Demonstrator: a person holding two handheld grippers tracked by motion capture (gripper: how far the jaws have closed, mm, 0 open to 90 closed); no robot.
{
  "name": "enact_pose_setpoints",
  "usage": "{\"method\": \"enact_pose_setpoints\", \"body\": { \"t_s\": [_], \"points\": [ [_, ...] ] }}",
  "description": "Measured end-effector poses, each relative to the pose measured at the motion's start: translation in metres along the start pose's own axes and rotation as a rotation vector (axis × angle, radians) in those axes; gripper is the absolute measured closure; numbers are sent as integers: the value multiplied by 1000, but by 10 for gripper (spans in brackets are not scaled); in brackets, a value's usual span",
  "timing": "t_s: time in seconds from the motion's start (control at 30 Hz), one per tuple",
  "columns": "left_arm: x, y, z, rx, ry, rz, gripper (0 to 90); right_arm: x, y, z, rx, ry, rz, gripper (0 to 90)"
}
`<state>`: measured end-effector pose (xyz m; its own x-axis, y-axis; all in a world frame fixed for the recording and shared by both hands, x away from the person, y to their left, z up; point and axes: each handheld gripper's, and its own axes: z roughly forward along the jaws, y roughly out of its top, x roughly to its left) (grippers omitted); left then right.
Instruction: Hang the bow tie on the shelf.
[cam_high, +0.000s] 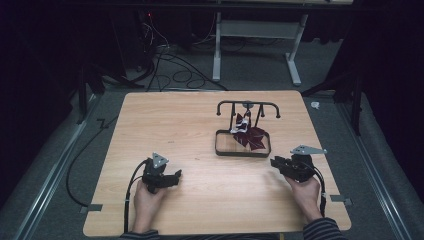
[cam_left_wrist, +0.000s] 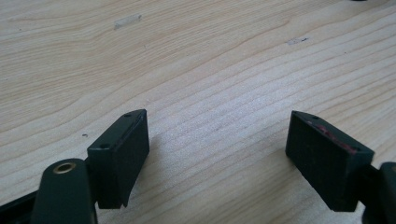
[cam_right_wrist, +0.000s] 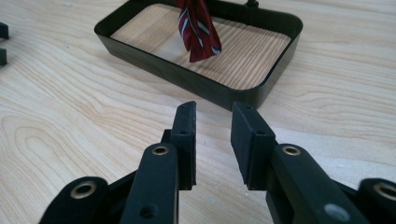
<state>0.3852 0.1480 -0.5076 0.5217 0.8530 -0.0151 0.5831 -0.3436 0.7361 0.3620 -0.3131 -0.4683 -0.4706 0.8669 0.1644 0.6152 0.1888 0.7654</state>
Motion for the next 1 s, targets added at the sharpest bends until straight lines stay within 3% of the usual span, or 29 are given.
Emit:
{"method": "enact_pose_setpoints", "body": {
  "t_s": [1.0],
  "points": [
    [0, 0, 0, 0, 0, 0, 219, 8, -17, 26, 44, -23, -48, 684]
  ]
}}
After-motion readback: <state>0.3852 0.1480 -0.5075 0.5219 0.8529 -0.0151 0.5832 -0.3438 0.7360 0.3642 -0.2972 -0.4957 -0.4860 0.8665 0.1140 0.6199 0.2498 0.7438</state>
